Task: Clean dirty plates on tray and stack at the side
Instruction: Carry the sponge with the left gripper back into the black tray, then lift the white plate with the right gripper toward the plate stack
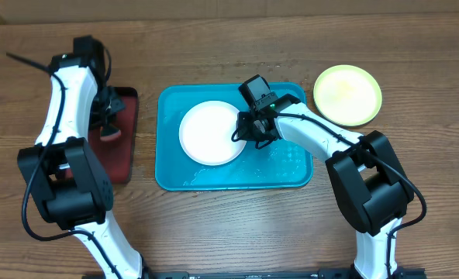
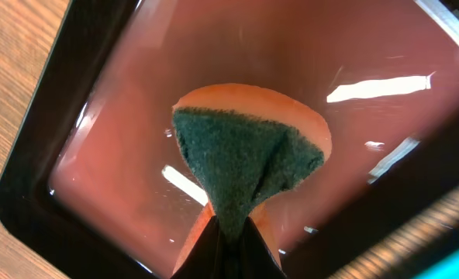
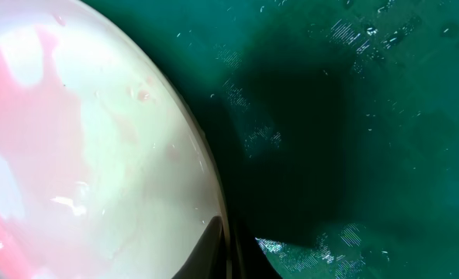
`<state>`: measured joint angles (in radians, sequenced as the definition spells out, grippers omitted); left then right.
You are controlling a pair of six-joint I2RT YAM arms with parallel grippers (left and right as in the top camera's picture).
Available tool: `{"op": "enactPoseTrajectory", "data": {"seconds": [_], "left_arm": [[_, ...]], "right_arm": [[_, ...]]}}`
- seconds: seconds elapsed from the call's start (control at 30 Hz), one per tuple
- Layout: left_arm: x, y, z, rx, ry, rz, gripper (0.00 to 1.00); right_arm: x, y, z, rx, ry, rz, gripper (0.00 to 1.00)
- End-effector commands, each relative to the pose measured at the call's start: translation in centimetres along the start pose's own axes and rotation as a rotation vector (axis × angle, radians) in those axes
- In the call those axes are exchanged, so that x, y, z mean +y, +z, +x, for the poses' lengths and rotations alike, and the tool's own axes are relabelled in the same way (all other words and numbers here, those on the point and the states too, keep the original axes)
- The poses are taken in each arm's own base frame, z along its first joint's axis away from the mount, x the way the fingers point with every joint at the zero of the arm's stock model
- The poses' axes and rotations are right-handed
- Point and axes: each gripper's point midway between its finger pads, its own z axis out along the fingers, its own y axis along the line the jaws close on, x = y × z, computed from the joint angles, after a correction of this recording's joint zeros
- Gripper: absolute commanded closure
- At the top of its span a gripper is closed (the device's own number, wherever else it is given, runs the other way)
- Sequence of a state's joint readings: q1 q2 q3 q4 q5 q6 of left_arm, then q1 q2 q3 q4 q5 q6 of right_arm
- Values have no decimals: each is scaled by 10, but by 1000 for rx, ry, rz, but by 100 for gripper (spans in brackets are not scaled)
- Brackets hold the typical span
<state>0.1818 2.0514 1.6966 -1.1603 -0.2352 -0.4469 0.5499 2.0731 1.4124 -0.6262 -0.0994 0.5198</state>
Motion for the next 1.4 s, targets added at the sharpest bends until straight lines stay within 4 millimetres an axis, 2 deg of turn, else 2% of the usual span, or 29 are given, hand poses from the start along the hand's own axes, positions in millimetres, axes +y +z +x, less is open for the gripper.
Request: {"op": "enactPoseTrajectory", "data": {"seconds": [0.0,0.03,0.07,0.13,0.17,0.33,0.47,0.53,0.67,0.7,0.73,0.77,0.9,1.1,1.37], "left_arm": [[13,9,2,10,-56,10,94],[13,11,3,17,-62,19,92],[13,12,3,23,-70,32,84],[14,14,2,25,-81,47,56],[15,14,1,25,-85,52,49],[3,10,2,47,-86,125,48],[2,-10,-6,29,-93,153,49],[6,-26,-14,-4,-105,167,49],[14,-46,-26,-61,-133,189,39],[16,-47,-27,-64,-136,188,30],[17,-47,-27,-64,-140,188,9],[18,-47,-27,-63,-140,187,0],[18,-45,-25,-56,-138,186,0],[18,-45,-25,-56,-138,185,0],[18,-45,-25,-56,-138,185,0]], "right_arm": [[-7,1,0,-4,6,24,96],[-7,1,0,-4,6,24,96],[-7,1,0,-4,6,24,96],[-7,1,0,-4,6,24,96],[-7,1,0,-4,6,23,96],[-7,1,0,-2,6,25,96],[-3,-4,-5,-14,4,17,96],[3,-12,-12,-37,-16,1,96],[24,-43,-35,-113,-105,-43,96],[31,-55,-41,-135,-144,-52,96],[37,-68,-48,-165,-181,-44,96],[39,-79,-54,-198,-209,-18,96],[36,-118,-72,-314,-293,155,96],[33,-174,-89,-492,-442,511,96],[44,-238,-93,-708,-590,948,96]]}}
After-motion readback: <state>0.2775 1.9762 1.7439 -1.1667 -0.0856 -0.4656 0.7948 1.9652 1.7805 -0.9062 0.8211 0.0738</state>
